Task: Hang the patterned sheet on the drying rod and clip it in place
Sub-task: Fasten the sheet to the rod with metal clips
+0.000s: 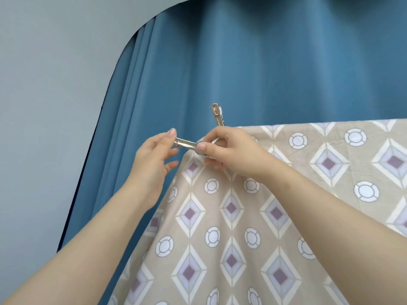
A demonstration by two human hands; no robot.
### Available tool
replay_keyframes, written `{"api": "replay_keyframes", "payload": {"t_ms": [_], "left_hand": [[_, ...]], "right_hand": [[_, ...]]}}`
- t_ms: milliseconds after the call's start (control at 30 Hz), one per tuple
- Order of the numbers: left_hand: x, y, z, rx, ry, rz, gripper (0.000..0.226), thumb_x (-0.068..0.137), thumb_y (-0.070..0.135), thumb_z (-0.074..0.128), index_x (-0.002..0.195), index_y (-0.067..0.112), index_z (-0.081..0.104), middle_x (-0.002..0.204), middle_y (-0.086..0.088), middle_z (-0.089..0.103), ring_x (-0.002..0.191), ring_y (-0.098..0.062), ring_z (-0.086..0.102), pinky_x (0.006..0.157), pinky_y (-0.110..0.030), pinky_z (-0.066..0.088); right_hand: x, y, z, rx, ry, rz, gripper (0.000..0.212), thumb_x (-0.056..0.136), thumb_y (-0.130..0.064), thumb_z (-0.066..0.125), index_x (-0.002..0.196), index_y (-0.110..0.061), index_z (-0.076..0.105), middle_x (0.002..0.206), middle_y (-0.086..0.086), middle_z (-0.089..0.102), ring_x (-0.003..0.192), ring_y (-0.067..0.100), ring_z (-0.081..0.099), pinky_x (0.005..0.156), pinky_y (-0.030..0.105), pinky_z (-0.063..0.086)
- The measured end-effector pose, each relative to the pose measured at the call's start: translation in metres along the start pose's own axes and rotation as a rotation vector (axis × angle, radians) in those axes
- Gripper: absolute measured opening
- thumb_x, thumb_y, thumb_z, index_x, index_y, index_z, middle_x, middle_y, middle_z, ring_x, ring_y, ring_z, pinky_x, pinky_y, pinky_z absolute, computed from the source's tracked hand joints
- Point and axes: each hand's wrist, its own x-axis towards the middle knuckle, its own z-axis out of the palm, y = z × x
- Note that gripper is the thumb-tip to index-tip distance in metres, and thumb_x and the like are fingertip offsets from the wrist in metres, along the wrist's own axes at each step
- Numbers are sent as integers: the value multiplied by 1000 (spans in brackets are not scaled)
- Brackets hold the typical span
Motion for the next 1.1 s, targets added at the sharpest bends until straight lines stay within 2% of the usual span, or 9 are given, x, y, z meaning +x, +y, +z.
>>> {"api": "replay_keyframes", "payload": {"t_ms": [133,233,333,467,600,700,867,1000,1100], "left_hand": [[3,9,-9,-42,-82,-175,48,71,56,57,98,17,59,92,2,54,85,-10,55,74,-23,45],[-1,11,-13,-38,-172,-173,60,61,57,54,100,13,64,92,2,62,86,-11,59,74,-24,47],[-4,10,-16,-12,-155,-117,46,62,48,56,91,13,63,97,-3,66,91,-13,64,76,-23,51],[-5,5,-25,-30,-99,-102,35,68,42,61,87,13,64,94,-5,67,90,-14,67,74,-23,54],[-7,-3,-36,25,14,-68,19,85,32,59,84,14,65,91,-7,66,88,-17,65,79,-25,51],[-8,-7,-43,47,102,-36,17,88,28,59,80,14,65,86,-6,64,84,-17,64,82,-27,51],[-9,-12,-56,150,188,49,14,88,22,61,77,17,67,79,-1,63,79,-14,62,81,-25,51],[-11,-17,-61,187,150,7,13,88,21,62,77,16,67,78,-5,64,78,-17,62,81,-25,51],[-10,-22,-57,174,121,-36,12,87,21,63,79,14,68,80,-6,65,79,-19,63,81,-26,51]], "right_hand": [[-2,4,0,83,-44,-9,9,90,-22,59,90,-14,61,71,2,65,51,-3,56,56,12,45],[1,7,4,110,-19,-4,7,91,-24,58,85,-20,61,67,-2,65,52,0,56,57,14,45],[3,7,7,129,9,8,9,91,-27,58,83,-23,61,66,-4,66,52,2,56,57,14,44],[1,6,16,24,-58,15,10,90,-33,58,87,-24,62,73,-7,68,56,-3,55,62,14,46],[1,4,23,-124,44,0,23,93,-36,51,95,-17,64,78,-12,63,69,-4,54,64,13,40],[4,3,23,-293,118,30,22,93,-34,50,100,-18,63,93,-6,59,88,10,53,72,24,38],[8,3,28,-433,210,65,21,92,-31,48,101,-18,61,110,0,54,107,18,50,88,33,42],[7,1,31,-434,223,93,19,90,-30,48,98,-19,62,109,-2,53,109,19,49,90,34,42],[7,-3,32,-370,229,107,18,90,-28,49,98,-18,62,102,-3,48,105,16,48,83,29,38]]}}
